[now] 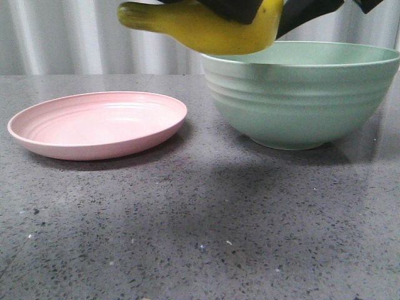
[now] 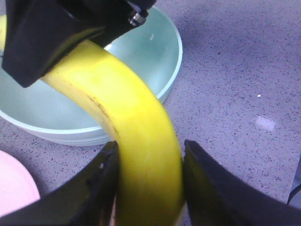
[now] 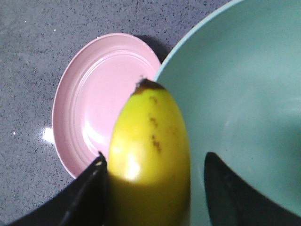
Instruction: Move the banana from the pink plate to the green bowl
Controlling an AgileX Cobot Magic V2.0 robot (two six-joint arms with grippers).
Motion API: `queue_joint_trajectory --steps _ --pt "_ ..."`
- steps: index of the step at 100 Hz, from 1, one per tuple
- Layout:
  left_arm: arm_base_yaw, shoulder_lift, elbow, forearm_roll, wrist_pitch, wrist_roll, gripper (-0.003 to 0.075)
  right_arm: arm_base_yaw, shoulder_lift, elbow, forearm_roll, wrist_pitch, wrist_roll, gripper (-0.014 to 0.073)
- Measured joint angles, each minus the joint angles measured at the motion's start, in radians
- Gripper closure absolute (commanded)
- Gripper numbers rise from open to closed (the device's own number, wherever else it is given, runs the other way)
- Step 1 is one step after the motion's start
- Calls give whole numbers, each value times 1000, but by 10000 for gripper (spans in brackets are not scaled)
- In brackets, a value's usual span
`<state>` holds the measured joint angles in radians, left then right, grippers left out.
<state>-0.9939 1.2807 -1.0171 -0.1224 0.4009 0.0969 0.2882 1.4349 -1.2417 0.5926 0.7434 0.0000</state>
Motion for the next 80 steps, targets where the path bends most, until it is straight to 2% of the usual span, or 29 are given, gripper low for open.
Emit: queue_joint_trajectory --steps 15,25,49,80 --pt "0 0 0 0 -2 1 450 1 0 0 9 -2 6 459" --pt "0 0 0 0 -4 1 410 1 0 0 9 -2 7 503" --pt "-1 0 -2 0 -17 3 284 1 2 0 5 -2 7 512" --pt "-1 -23 -11 14 -24 4 279 -24 4 -17 7 28 7 512"
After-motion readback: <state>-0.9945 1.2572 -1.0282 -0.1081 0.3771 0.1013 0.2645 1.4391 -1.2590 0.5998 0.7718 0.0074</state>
